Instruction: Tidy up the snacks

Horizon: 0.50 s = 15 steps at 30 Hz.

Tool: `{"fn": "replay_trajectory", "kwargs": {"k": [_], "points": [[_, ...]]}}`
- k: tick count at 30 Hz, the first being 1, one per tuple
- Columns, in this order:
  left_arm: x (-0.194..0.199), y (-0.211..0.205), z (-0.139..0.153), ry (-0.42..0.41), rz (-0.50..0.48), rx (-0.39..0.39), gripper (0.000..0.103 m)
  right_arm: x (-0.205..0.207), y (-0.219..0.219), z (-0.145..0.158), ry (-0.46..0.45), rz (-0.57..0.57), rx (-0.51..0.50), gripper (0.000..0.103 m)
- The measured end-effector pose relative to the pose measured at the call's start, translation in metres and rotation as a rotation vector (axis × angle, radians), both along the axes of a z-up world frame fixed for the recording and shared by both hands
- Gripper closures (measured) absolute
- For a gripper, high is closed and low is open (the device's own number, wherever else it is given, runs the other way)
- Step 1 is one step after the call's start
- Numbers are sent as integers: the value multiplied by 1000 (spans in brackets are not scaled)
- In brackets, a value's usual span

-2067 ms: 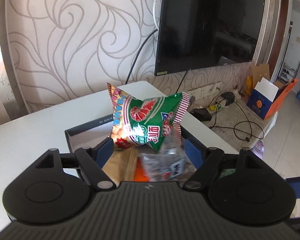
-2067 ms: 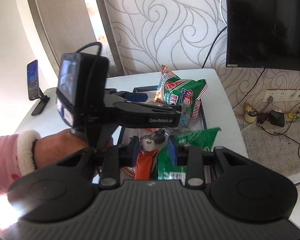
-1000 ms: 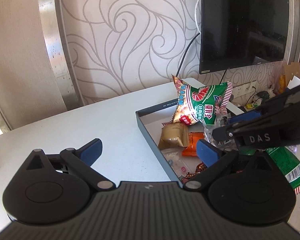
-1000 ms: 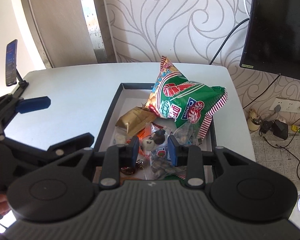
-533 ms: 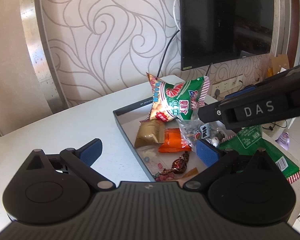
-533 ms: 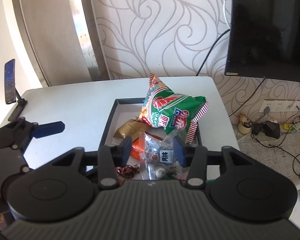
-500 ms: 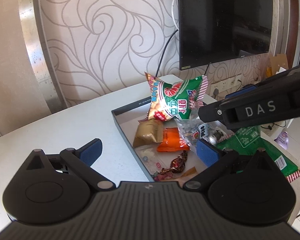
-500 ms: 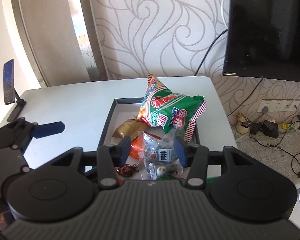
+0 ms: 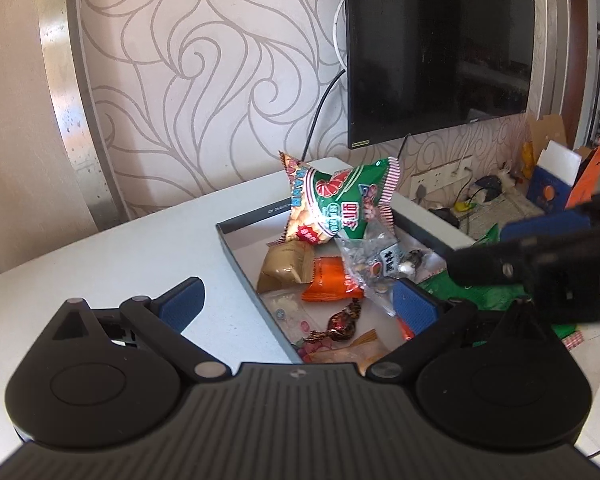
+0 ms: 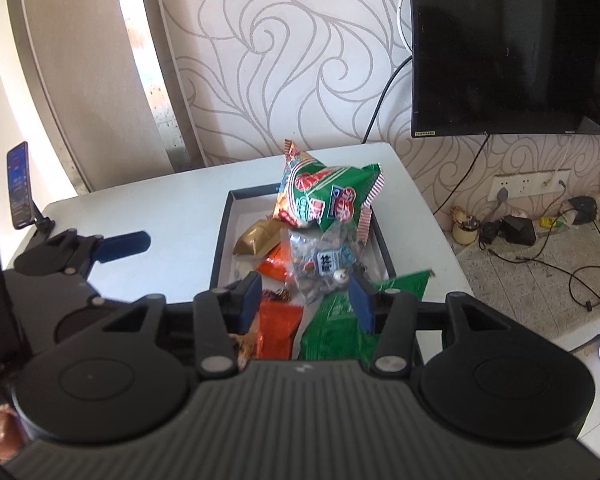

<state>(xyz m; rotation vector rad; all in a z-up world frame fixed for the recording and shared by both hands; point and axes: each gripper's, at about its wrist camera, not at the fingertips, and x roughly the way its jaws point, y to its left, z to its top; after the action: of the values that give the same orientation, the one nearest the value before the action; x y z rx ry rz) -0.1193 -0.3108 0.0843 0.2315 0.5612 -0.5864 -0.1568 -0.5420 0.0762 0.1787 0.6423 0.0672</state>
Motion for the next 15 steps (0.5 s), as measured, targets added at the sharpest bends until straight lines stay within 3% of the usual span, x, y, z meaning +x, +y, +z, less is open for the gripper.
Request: {"fn": "replay_trajectory", "kwargs": {"k": [15], "points": [[-31, 2, 5, 29, -94, 27, 0, -60, 17, 12, -19, -112, 12, 51]]}}
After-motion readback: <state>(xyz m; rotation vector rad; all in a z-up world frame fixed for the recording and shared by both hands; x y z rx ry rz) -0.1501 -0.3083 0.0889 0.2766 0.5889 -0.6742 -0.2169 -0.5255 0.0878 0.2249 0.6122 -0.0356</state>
